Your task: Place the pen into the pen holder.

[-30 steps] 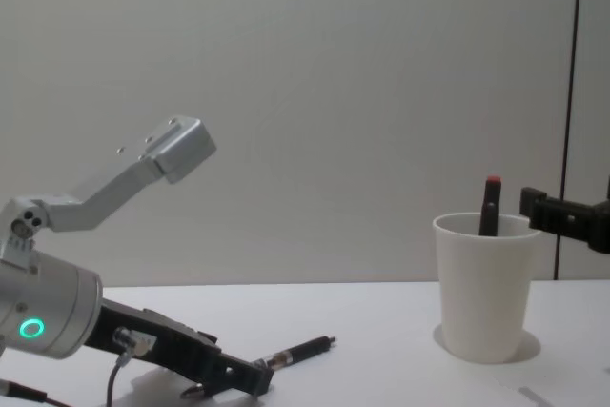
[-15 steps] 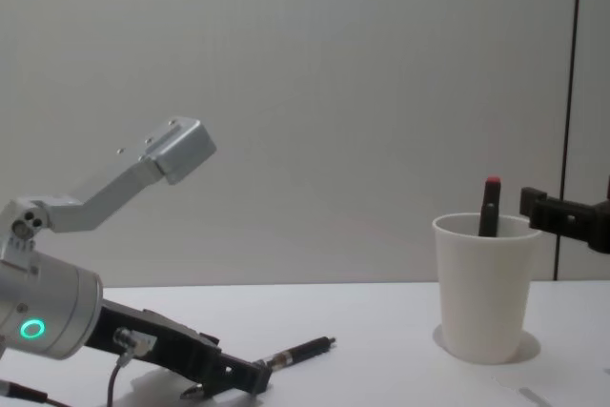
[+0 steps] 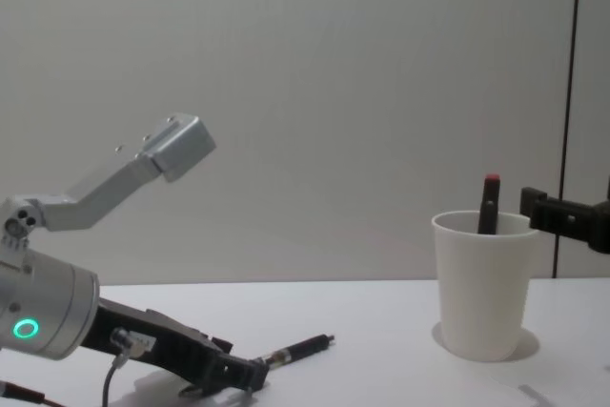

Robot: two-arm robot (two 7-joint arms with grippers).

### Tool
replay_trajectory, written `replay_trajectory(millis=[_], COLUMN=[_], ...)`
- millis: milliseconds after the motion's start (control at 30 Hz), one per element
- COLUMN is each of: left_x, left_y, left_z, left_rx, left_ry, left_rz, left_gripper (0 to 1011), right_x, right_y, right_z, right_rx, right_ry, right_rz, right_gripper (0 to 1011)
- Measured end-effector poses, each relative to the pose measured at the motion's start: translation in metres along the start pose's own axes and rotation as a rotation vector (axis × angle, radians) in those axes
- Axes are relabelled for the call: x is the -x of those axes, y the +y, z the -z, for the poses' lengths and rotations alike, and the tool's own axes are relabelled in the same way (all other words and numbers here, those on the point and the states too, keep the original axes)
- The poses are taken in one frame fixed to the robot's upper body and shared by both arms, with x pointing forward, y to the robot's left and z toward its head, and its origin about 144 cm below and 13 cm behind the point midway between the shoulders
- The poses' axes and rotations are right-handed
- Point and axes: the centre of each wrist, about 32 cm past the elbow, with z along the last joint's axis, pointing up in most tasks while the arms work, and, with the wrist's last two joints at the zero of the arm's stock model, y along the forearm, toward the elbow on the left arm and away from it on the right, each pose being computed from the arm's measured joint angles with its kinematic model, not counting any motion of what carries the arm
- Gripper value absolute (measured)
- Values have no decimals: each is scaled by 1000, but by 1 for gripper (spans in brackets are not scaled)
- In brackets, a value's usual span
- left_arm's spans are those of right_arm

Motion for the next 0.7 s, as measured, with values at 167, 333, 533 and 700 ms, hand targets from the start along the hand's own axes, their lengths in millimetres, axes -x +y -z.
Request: replay_trajectory(millis=[167, 333, 533, 700], left_x=[0, 0, 0, 0], left_y=[1, 2, 2, 3], left_z=[0, 0, -1, -1], left_rx=[3, 5, 6, 9], left_ry=[-4, -6, -9, -10], left_rz=[11, 18, 23, 26], left_gripper=[475, 295, 151, 124], right_x=[0, 0, 0, 0], right_y=[0, 0, 0, 0], right_z=[0, 0, 0, 0], right_rx=[0, 0, 0, 0], right_ry=[0, 0, 0, 0], right_rz=[0, 0, 0, 0], right_gripper=[1001, 1001, 1001, 1001])
